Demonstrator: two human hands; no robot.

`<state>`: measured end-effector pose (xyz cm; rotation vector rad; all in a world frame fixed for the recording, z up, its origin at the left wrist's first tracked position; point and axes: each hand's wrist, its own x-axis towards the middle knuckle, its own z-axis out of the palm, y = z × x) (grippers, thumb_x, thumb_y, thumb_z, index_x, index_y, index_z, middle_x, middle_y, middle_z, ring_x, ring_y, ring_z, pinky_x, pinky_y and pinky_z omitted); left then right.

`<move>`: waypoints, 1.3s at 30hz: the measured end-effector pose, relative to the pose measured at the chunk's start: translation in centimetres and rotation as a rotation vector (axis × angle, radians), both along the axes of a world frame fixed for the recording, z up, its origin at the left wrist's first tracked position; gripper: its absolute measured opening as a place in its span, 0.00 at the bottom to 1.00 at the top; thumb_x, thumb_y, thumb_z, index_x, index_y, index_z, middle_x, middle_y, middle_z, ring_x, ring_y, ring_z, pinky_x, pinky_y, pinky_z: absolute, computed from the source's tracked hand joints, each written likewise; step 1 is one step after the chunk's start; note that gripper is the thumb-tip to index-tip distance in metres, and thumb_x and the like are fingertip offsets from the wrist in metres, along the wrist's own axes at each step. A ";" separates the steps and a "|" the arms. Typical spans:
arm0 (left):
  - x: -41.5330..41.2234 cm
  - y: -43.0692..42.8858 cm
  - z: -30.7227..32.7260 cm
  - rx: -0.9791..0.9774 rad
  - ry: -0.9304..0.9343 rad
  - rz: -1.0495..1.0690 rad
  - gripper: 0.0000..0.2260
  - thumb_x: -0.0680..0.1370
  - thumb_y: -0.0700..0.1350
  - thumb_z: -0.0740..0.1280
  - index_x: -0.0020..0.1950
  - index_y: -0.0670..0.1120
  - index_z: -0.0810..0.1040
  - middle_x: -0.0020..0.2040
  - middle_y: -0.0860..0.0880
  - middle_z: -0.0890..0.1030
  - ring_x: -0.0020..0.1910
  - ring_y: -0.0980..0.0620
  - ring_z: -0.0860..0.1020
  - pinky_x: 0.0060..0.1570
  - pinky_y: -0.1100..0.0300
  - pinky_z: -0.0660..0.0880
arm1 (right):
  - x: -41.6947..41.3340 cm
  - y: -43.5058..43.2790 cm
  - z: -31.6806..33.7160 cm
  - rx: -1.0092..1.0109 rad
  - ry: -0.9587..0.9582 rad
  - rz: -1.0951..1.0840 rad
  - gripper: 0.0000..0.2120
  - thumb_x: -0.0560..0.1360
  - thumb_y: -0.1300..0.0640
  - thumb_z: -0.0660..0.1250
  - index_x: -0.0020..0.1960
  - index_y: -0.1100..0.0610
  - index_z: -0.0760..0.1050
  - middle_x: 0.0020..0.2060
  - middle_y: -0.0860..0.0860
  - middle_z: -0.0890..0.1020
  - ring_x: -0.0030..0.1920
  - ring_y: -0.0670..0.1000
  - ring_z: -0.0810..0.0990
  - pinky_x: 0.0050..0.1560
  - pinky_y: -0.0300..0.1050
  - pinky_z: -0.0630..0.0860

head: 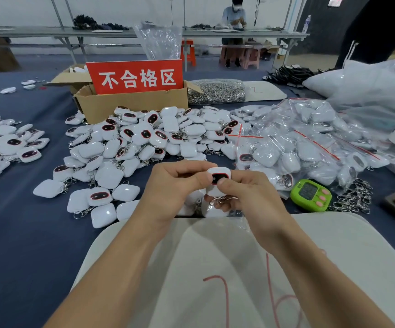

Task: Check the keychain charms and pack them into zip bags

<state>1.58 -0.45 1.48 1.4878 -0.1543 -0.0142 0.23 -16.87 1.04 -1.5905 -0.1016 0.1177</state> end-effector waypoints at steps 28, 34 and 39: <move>-0.1 -0.3 0.2 0.014 -0.005 0.098 0.10 0.70 0.32 0.77 0.48 0.42 0.88 0.43 0.42 0.88 0.41 0.48 0.86 0.42 0.59 0.82 | -0.5 0.0 0.8 -0.034 -0.035 0.071 0.20 0.74 0.71 0.63 0.33 0.50 0.83 0.30 0.54 0.83 0.29 0.46 0.74 0.30 0.33 0.70; 0.0 -0.1 0.2 0.074 -0.091 0.186 0.13 0.69 0.31 0.78 0.42 0.50 0.88 0.40 0.48 0.88 0.38 0.54 0.85 0.39 0.65 0.80 | 0.0 0.1 0.2 -0.140 -0.200 -0.209 0.10 0.75 0.65 0.69 0.43 0.51 0.85 0.33 0.48 0.85 0.32 0.46 0.78 0.35 0.38 0.73; -0.4 -0.7 -0.3 0.350 -0.245 0.317 0.16 0.70 0.36 0.79 0.43 0.60 0.86 0.39 0.60 0.86 0.40 0.60 0.84 0.43 0.69 0.77 | 0.0 0.2 -0.3 -0.227 -0.362 -0.346 0.16 0.75 0.64 0.70 0.48 0.43 0.85 0.37 0.42 0.86 0.37 0.43 0.82 0.41 0.34 0.76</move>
